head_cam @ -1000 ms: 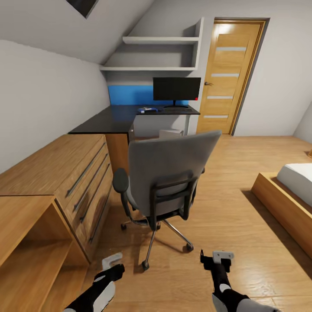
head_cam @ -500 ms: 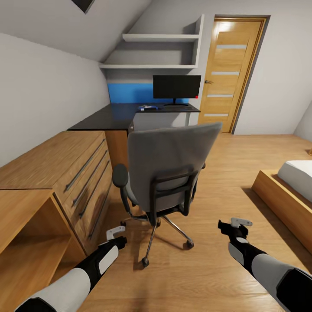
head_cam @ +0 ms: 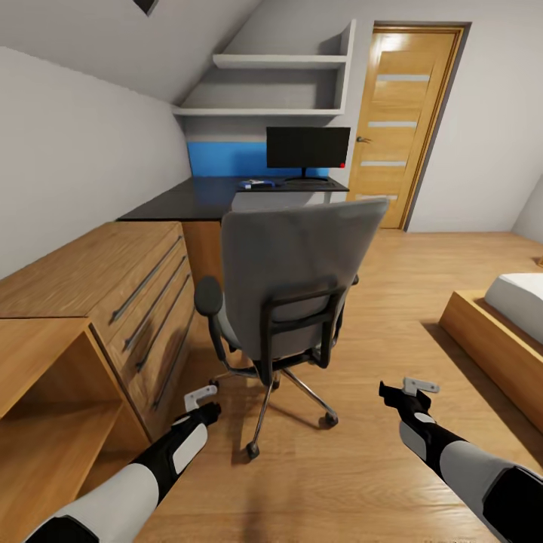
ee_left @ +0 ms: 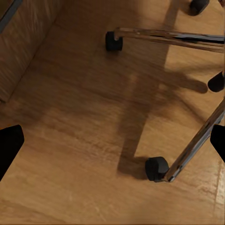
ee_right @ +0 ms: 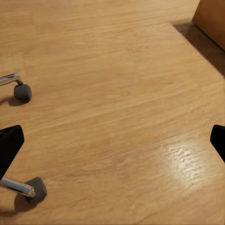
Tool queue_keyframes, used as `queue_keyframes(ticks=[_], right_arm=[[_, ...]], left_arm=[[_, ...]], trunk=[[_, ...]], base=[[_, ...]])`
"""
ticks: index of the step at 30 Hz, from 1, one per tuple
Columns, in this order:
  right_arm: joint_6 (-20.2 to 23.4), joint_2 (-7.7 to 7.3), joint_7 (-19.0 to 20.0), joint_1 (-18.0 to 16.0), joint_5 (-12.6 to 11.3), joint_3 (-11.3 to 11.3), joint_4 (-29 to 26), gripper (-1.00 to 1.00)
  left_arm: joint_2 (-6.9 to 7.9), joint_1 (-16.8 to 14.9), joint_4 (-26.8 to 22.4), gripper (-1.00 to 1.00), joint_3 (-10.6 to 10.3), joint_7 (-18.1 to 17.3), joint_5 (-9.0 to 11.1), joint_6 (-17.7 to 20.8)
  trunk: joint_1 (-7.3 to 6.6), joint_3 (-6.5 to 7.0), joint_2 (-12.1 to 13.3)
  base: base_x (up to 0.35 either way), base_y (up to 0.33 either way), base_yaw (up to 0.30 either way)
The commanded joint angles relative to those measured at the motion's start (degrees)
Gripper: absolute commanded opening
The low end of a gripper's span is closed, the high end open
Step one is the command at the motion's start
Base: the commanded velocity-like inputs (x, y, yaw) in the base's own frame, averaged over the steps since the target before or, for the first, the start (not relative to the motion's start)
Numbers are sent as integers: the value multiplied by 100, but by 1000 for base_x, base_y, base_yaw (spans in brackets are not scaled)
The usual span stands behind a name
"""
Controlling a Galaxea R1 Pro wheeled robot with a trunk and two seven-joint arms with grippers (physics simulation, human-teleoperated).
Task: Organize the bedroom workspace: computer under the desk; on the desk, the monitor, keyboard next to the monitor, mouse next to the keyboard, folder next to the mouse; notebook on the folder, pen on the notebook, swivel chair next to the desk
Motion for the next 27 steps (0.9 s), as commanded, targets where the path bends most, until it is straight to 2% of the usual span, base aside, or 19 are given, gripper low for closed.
queue_keyframes(ticks=[1, 11, 22, 27], right_arm=[[-8, -3, -32, -1, -36, 50, -14, 100], [-34, 61, -15, 7, -25, 67, -16, 100], [-53, 107, -9, 8, -5, 66, -17, 100], [-301, 104, -8, 16, -8, 61, -17, 100]], left_arm=[[5, -4, -11, 100, -50, 53, 23, -83], [6, -4, 1, 100, -54, 53, 31, -473], [6, -4, 14, 100, -71, 51, 27, -520], [-7, -4, 247, 100, -95, 12, -3, -530]], trunk=[[21, -24, -44], [241, -203, -445], [483, -401, -886], [483, -401, -886]], base=[[0, 0, 0], [0, 0, 0], [0, 0, 0], [0, 0, 0]])
